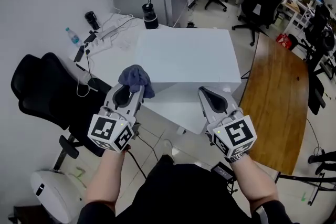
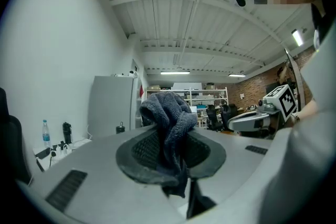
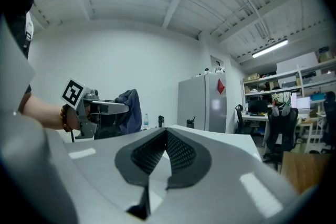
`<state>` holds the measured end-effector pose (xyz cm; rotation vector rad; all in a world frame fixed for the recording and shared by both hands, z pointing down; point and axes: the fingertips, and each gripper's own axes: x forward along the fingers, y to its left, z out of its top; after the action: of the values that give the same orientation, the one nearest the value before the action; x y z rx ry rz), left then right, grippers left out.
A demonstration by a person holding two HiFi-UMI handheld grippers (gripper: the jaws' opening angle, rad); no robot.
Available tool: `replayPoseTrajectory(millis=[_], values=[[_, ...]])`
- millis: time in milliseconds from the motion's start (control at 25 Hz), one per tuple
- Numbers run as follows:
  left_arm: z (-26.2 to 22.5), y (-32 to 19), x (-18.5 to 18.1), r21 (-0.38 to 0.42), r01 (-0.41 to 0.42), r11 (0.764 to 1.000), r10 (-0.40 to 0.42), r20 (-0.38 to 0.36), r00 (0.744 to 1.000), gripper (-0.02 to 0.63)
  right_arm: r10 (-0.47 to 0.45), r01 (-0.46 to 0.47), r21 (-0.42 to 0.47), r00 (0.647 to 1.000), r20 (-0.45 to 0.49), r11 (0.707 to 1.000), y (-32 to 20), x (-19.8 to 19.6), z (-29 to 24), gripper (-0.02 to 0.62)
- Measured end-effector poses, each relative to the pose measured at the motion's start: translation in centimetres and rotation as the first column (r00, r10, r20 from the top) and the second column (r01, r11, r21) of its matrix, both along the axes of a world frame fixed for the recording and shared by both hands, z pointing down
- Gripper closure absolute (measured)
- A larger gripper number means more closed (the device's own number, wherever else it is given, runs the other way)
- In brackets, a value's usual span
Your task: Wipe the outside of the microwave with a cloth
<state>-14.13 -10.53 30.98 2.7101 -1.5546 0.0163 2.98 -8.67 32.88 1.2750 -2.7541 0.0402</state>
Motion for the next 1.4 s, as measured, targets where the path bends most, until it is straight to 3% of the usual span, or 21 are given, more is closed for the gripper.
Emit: replayPoseTrajectory(millis=[280, 640, 1400], values=[[1.1, 6.1, 8.0, -0.041, -0.114, 0.993, 0.113, -0.025, 0.993, 0.517, -0.001, 0.001, -0.002, 1.000, 0.010, 1.000, 5.1, 2.9, 0.2, 0.595], [2.1, 11.0, 13.3, -0.061, -0.178, 0.982, 0.177, -0.023, 0.984, 0.517, -0.007, 0.007, 0.004, 1.000, 0.014, 1.000, 9.1, 4.9, 0.3, 0.595], [3.2, 14.6, 16.4, -0.082, -0.212, 0.974, 0.214, 0.010, 0.977, 0.517, -0.011, 0.011, 0.007, 1.000, 0.002, 1.000, 12.3, 6.2, 0.6, 0.595]])
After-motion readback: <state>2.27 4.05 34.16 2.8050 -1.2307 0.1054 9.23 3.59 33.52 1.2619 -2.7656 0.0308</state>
